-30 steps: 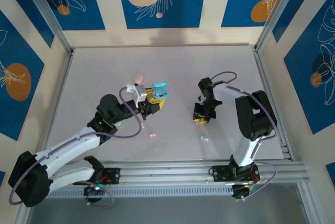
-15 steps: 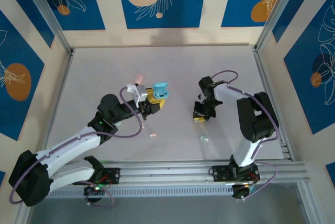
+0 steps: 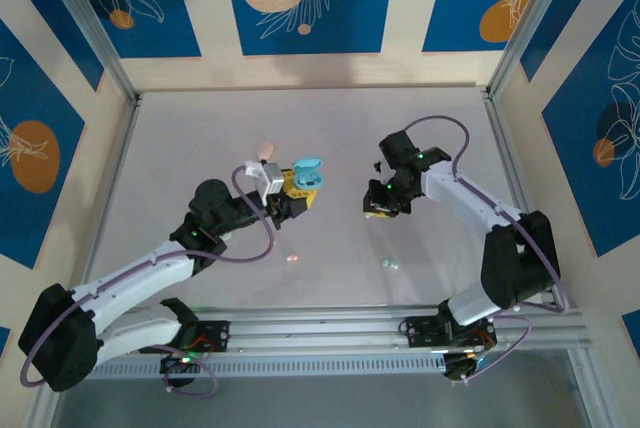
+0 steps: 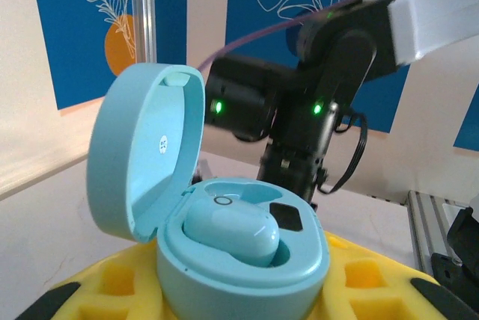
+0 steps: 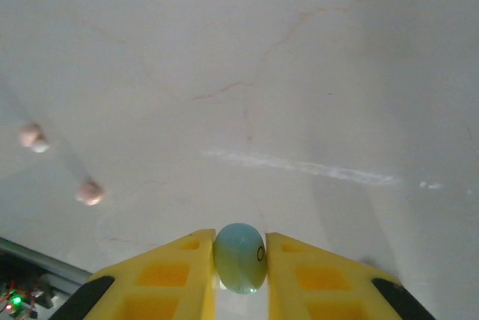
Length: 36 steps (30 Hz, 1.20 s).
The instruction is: Insert the wireless bluetooth earbuds into the charging case
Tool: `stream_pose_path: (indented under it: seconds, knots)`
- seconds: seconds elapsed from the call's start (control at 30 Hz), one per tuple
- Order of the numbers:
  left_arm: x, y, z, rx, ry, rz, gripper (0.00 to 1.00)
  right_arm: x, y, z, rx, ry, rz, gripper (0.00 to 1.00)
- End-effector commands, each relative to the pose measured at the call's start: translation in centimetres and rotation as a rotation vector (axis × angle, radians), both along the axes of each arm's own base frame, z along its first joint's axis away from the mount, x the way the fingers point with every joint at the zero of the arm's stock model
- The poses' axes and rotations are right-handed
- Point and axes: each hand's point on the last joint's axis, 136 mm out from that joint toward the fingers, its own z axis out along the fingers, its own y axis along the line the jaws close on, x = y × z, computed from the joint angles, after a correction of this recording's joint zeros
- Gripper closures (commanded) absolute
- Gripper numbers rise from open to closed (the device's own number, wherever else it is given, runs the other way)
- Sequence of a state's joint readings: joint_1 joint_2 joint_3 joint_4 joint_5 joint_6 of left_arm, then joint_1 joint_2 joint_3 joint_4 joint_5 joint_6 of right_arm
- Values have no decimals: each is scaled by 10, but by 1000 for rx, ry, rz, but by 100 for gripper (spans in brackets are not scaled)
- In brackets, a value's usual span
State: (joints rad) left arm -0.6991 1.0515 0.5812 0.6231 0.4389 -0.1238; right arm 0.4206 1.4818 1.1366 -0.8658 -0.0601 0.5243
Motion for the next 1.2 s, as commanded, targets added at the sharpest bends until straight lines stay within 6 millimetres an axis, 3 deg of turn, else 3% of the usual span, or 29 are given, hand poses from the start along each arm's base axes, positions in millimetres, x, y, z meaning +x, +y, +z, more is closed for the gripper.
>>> stream_pose_path:
  seconds: [0.0,0.3,0.57,0.87,1.17]
  knots:
    - [-3,-3,0,1,-22,-8,66,-7,8,47,34,-78,19,78]
    - [-1,-4,-6,24,-19,-5,66,-25,22,119,66,-230,86,77]
    - [0,-6,-9,33,-15,-8,66,-39,43,164,101,-343,156,77]
    - [-1,-8,-11,35,-7,-22,66,-41,79,189,102,-433,263,77]
    - [-2,-9,-11,33,-6,-29,66,-30,93,195,68,-475,298,77]
